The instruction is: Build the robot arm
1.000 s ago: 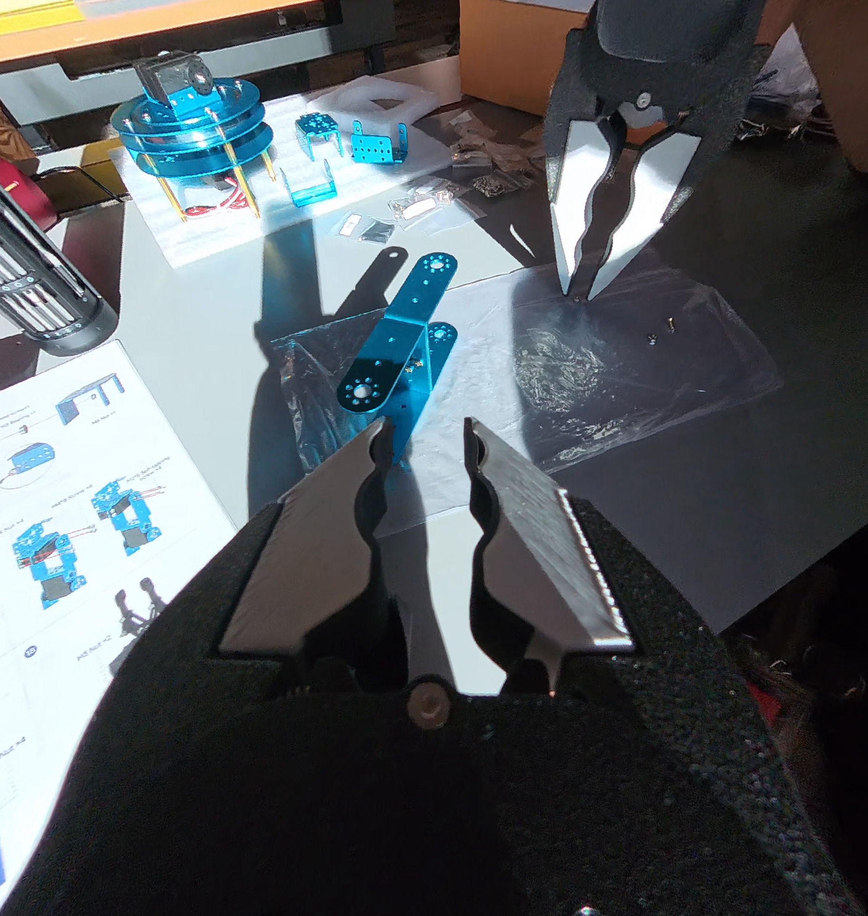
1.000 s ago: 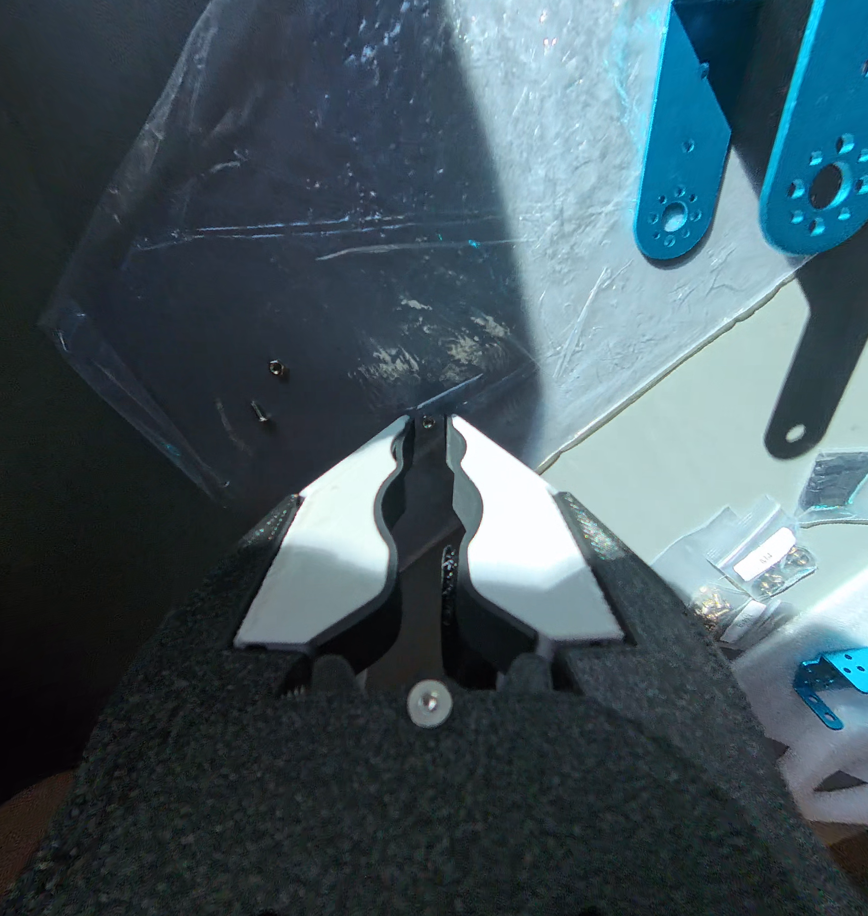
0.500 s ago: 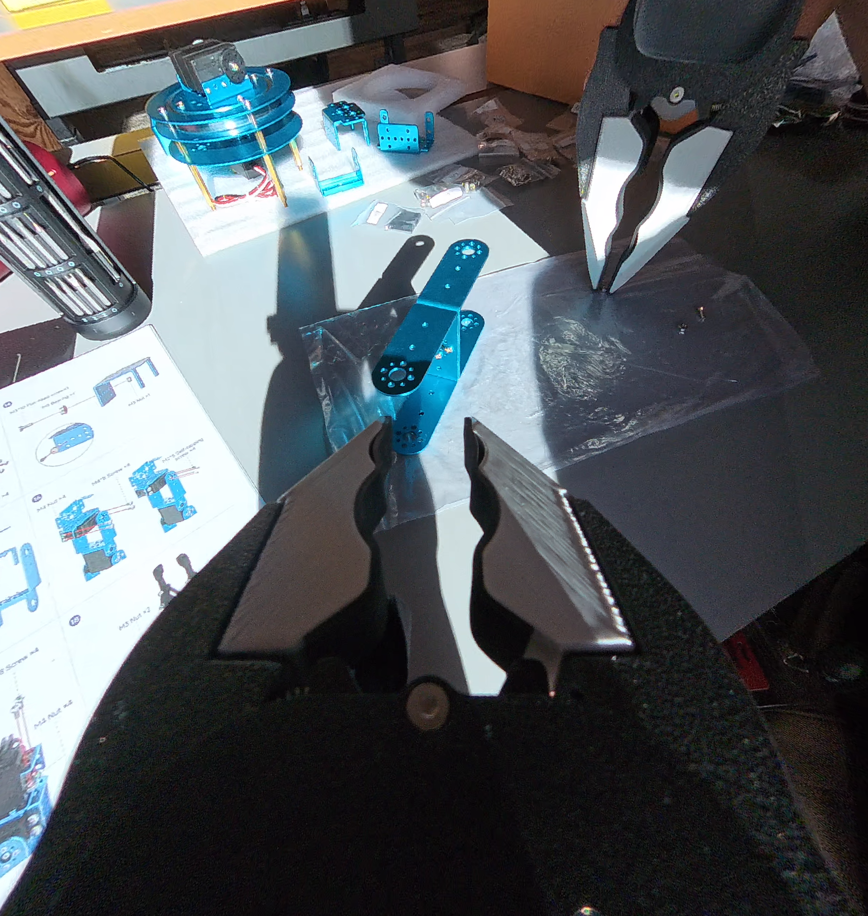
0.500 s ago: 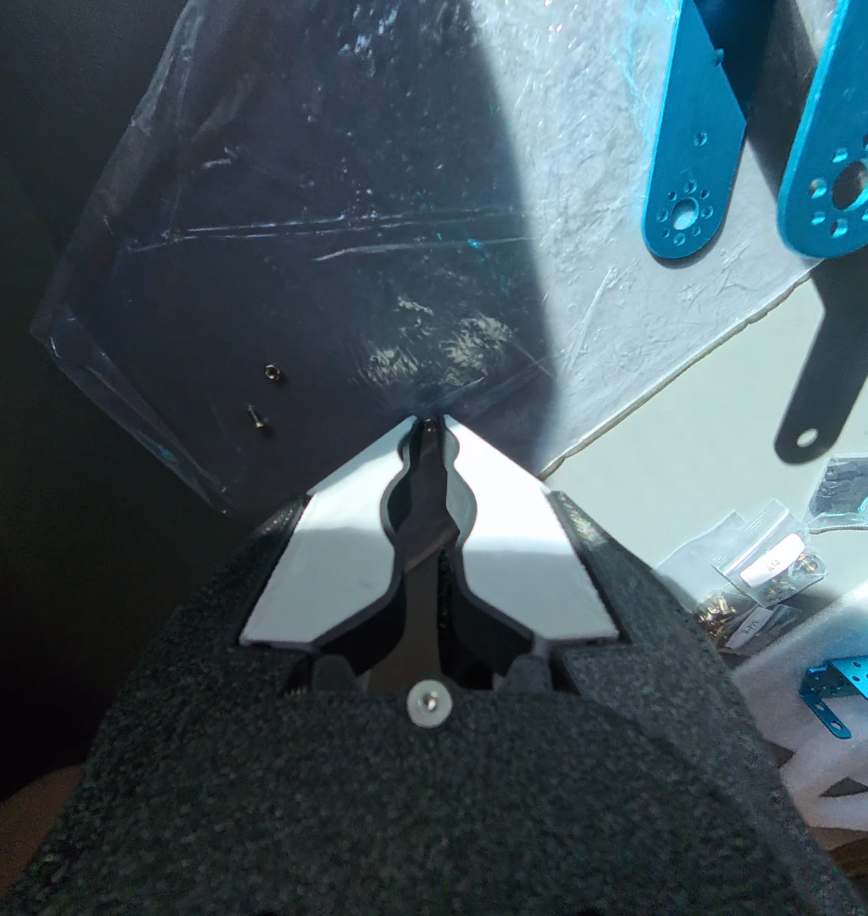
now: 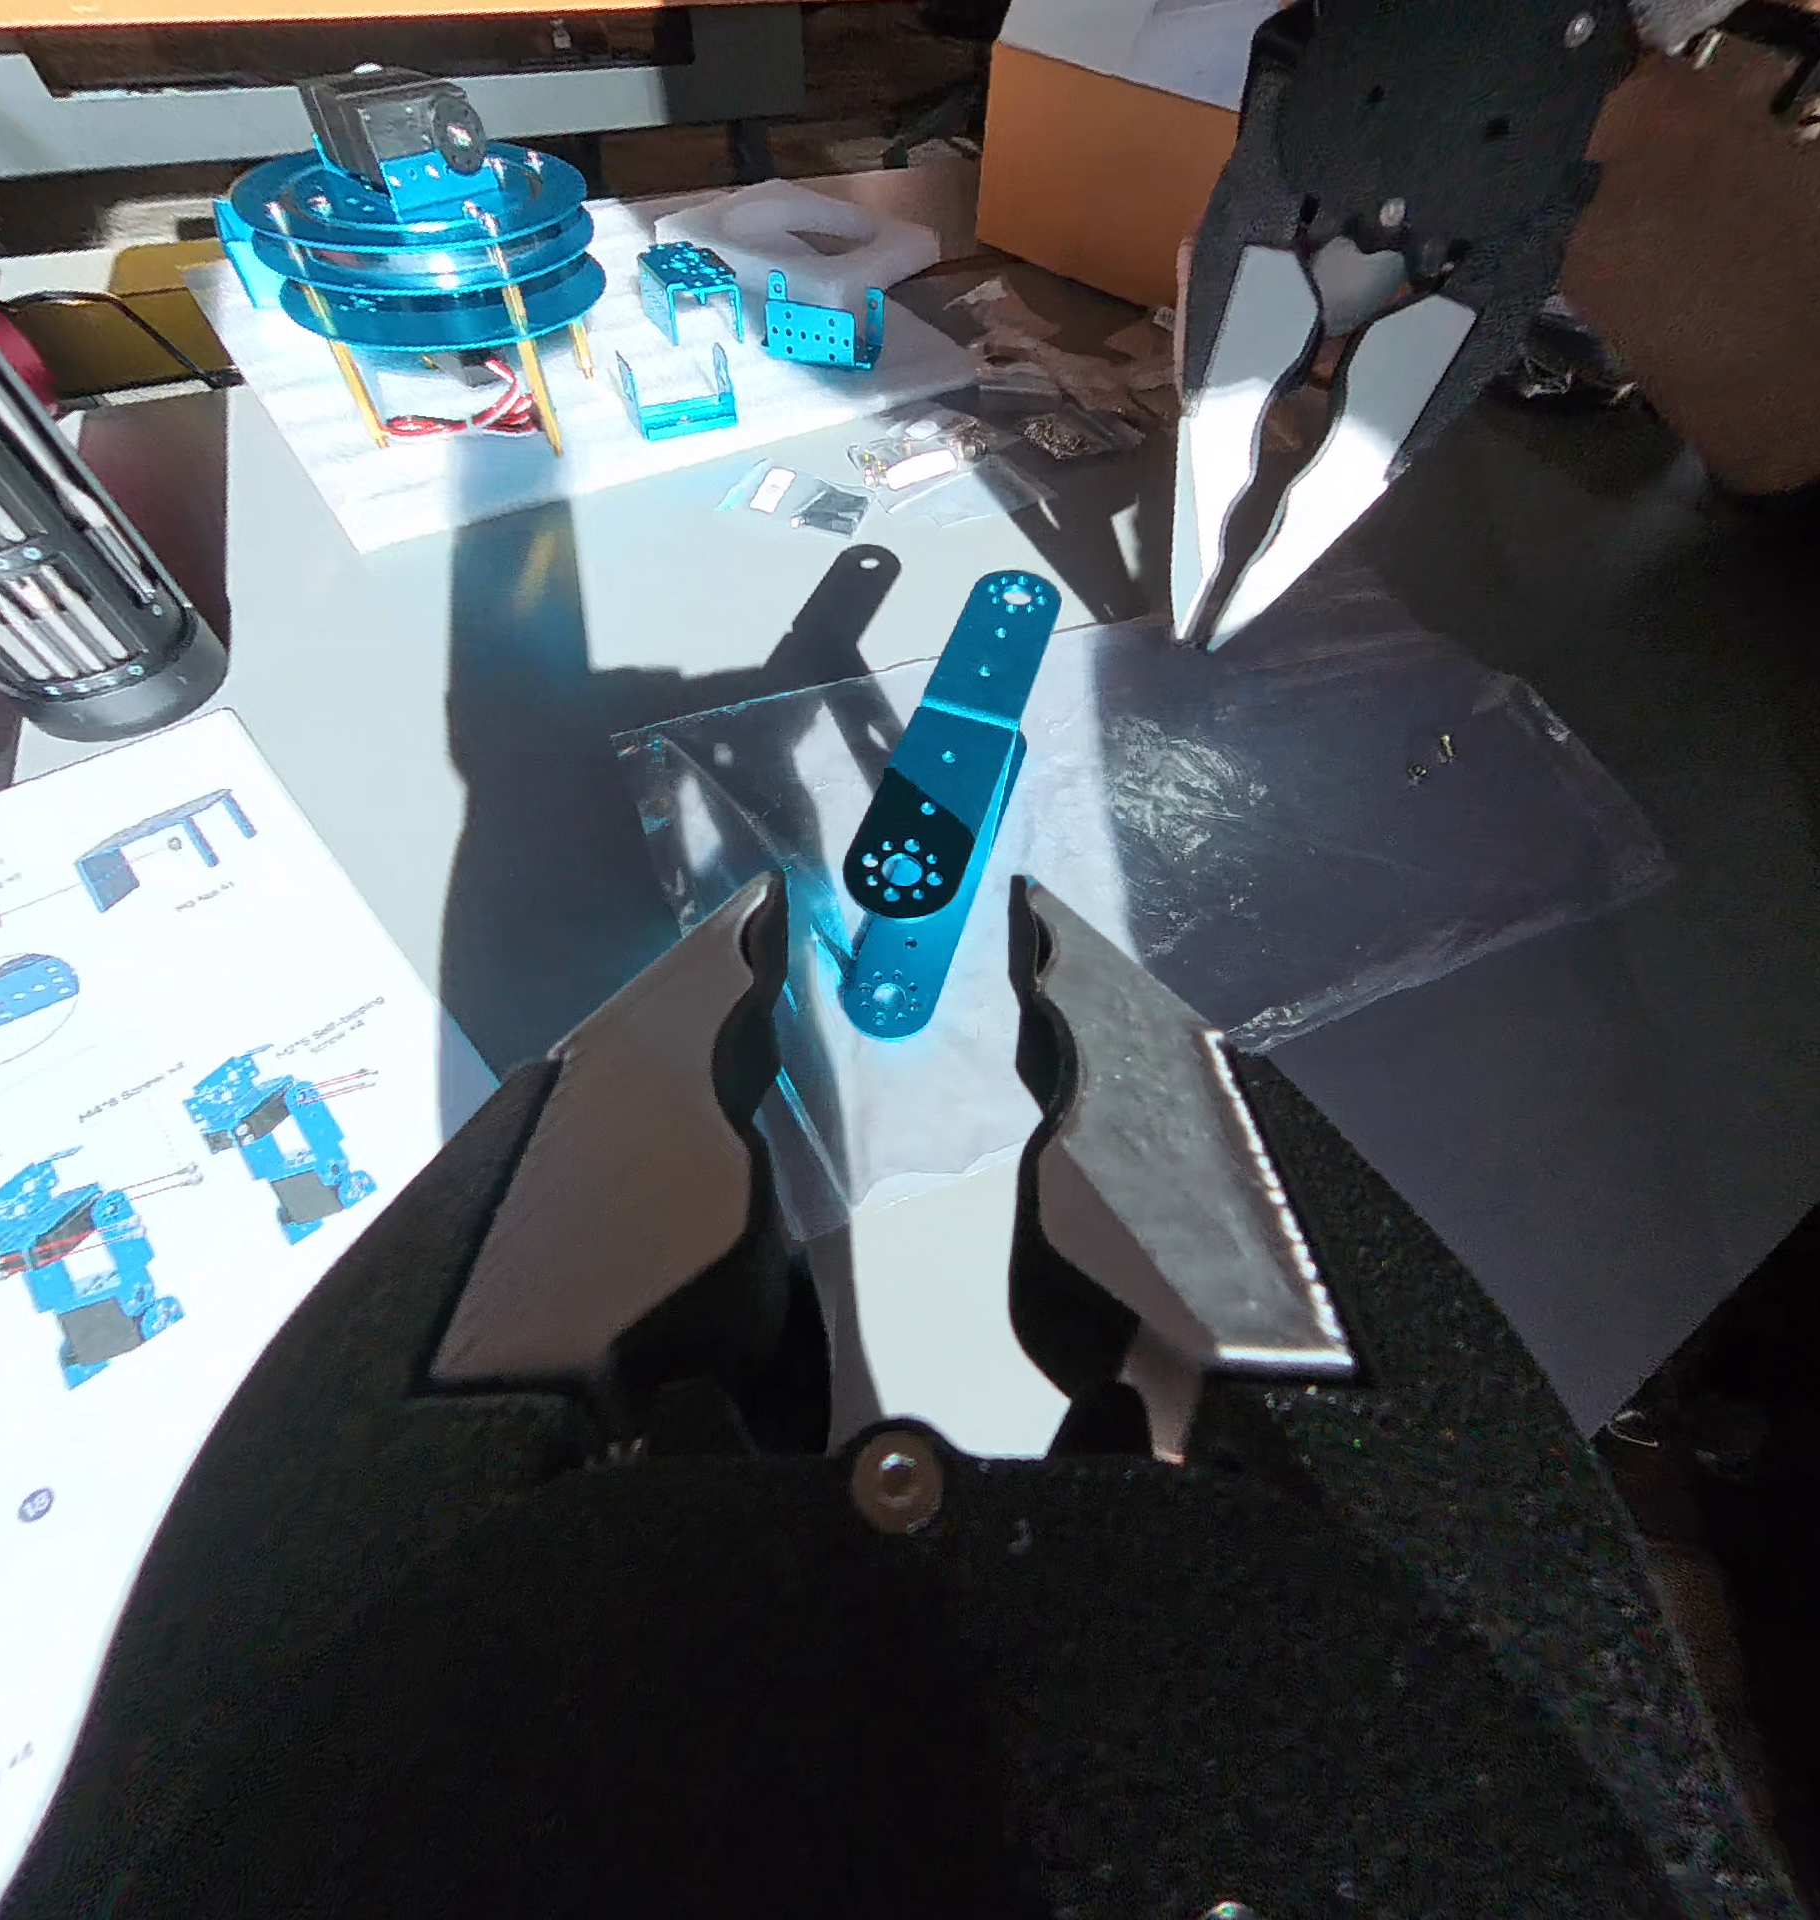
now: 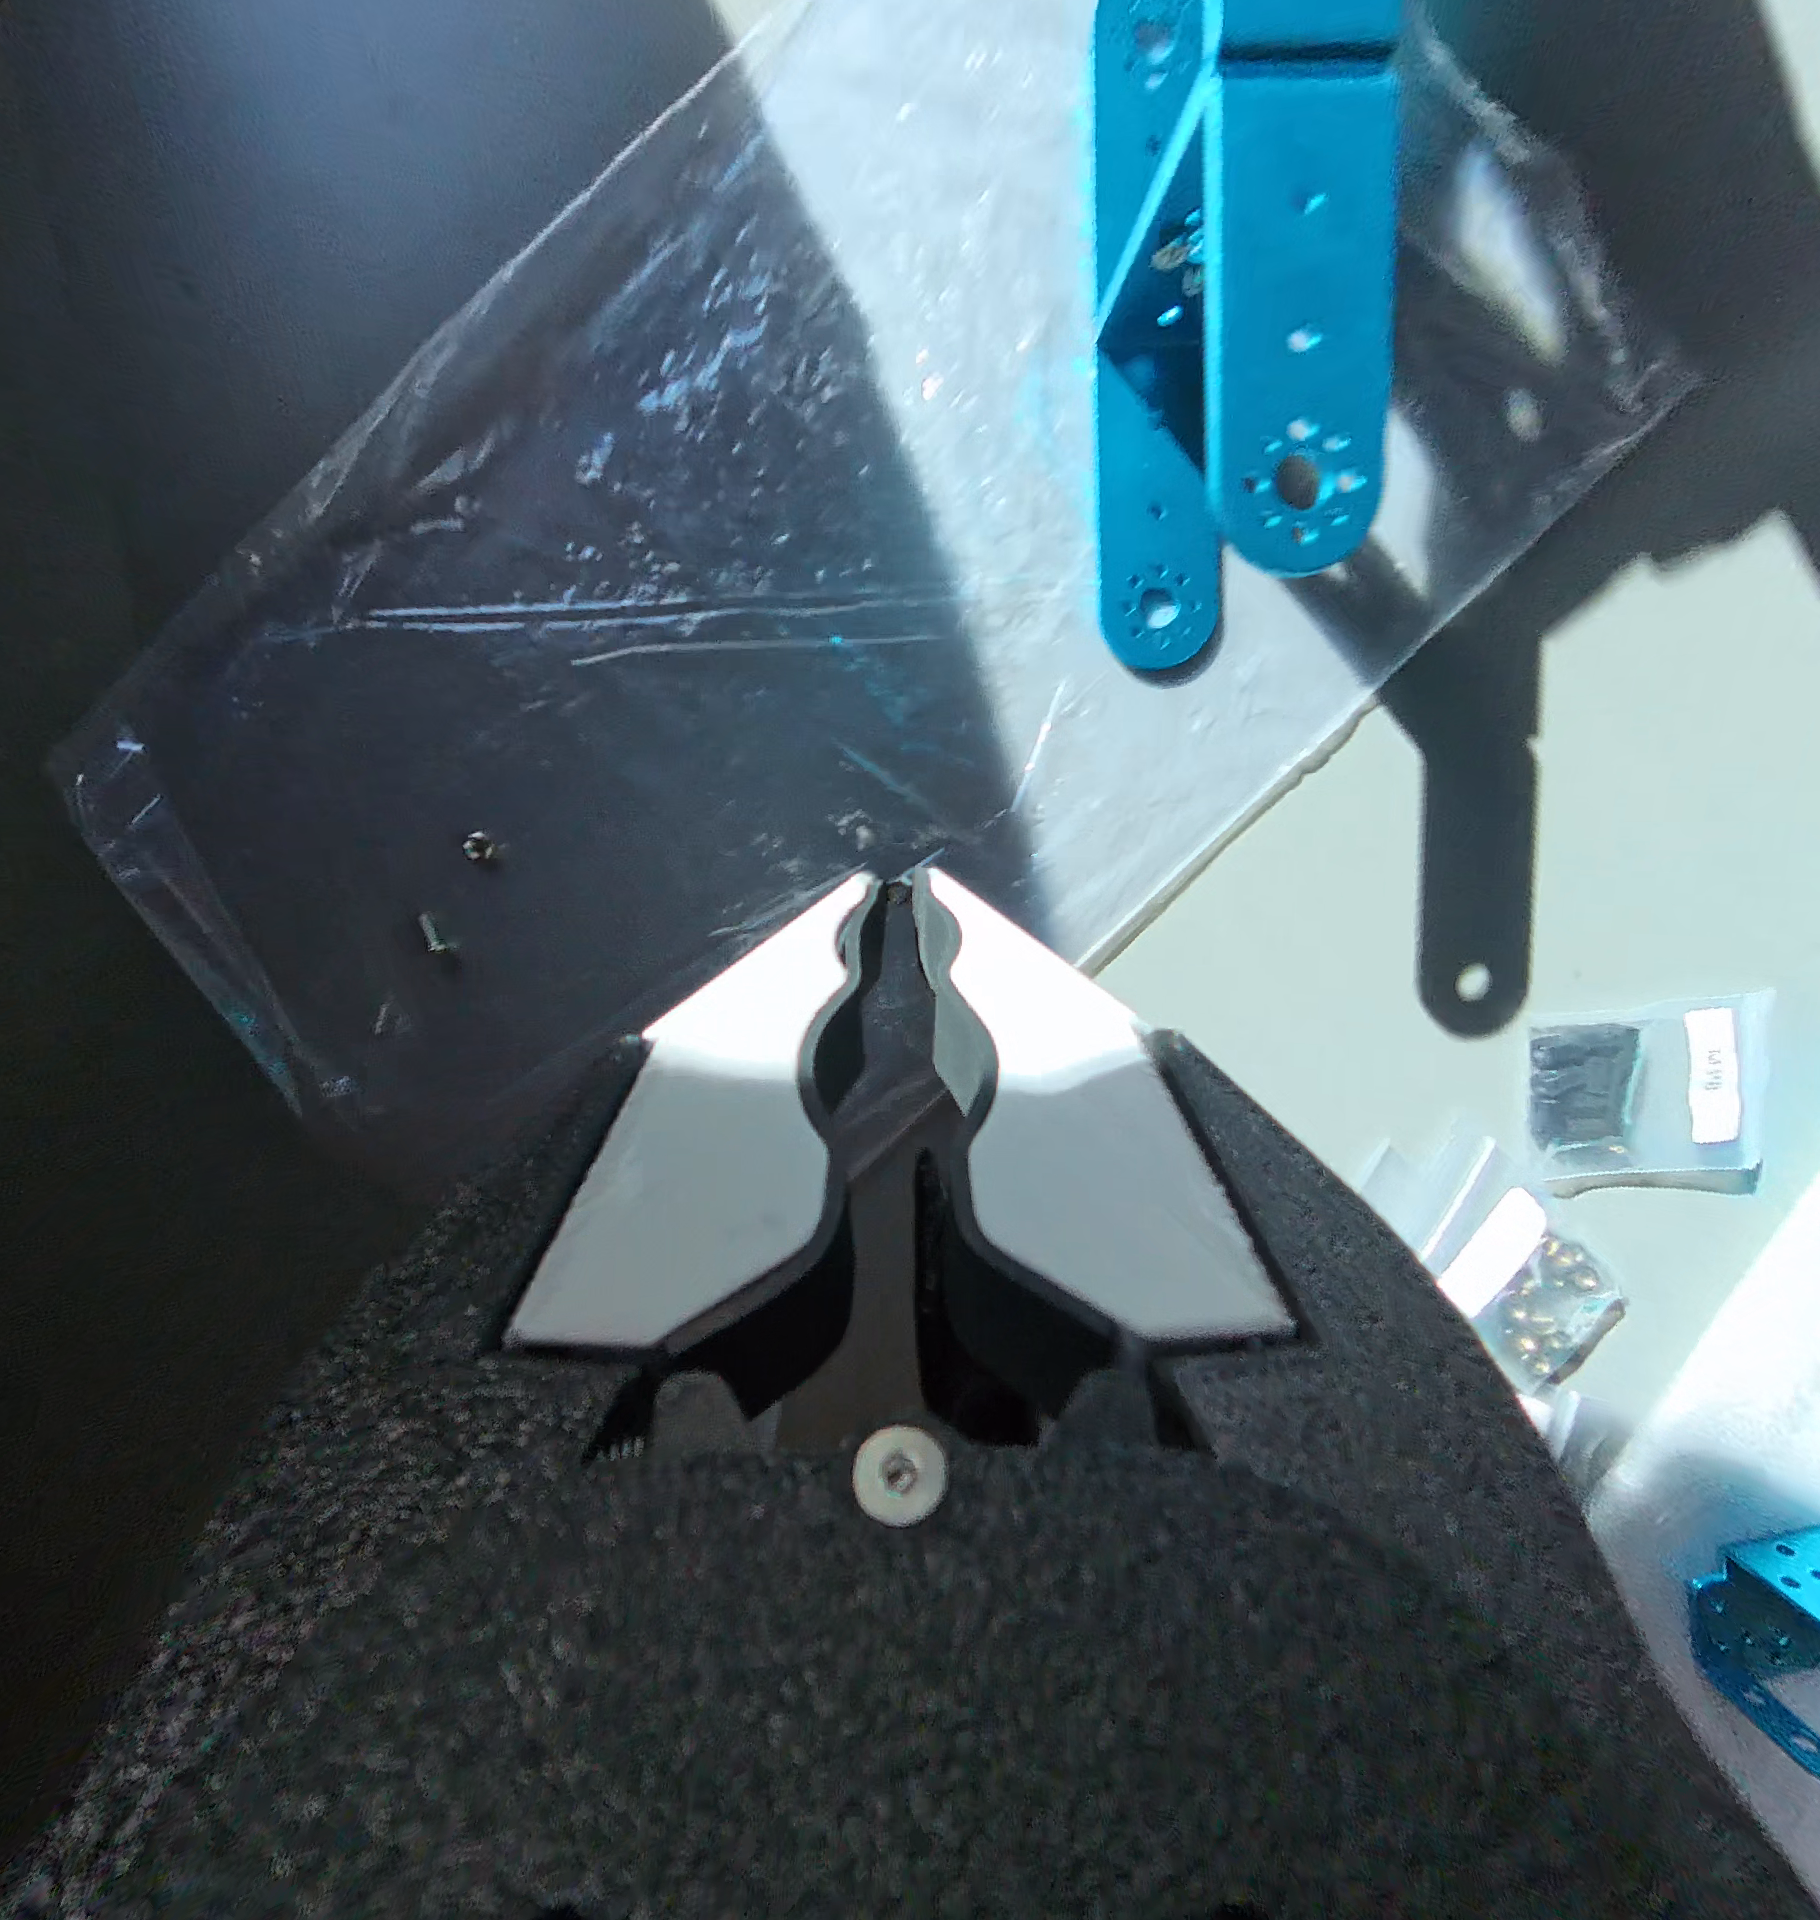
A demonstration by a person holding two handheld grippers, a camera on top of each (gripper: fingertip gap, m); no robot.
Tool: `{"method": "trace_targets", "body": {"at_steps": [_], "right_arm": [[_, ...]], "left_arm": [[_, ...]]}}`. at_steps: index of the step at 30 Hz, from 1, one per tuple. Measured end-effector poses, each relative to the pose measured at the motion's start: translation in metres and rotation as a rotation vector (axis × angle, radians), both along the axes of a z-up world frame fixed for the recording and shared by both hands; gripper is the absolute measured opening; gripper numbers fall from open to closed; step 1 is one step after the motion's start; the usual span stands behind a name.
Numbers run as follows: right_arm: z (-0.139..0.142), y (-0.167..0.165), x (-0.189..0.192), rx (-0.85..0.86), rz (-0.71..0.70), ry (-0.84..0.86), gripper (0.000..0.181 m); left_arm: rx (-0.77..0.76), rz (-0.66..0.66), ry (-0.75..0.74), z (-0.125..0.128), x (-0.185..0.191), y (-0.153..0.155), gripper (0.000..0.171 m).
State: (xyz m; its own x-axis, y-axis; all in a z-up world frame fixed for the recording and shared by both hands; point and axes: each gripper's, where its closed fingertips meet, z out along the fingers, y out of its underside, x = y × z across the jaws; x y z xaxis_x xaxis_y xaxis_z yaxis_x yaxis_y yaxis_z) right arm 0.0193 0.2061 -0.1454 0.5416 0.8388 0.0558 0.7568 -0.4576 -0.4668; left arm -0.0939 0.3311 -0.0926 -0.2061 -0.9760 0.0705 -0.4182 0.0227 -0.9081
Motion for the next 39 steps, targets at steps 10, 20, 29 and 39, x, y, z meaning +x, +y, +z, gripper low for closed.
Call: {"method": "trace_targets", "body": {"at_steps": [10,20,29,39], "right_arm": [[0.014,0.039,-0.010,-0.009,-0.160,0.537,0.004],[0.013,0.061,-0.018,0.178,-0.001,0.420,0.004],[0.009,0.076,-0.017,0.285,0.179,0.341,0.004],[0.013,0.085,-0.009,0.289,0.225,0.365,0.004]], "left_arm": [[-0.028,-0.085,0.047,-0.014,0.006,0.005,0.045],[-0.119,0.003,0.113,-0.017,-0.009,-0.047,0.052],[-0.190,0.031,0.197,-0.034,0.030,-0.069,0.080],[-0.175,0.104,0.188,-0.037,0.055,-0.068,0.088]]}}
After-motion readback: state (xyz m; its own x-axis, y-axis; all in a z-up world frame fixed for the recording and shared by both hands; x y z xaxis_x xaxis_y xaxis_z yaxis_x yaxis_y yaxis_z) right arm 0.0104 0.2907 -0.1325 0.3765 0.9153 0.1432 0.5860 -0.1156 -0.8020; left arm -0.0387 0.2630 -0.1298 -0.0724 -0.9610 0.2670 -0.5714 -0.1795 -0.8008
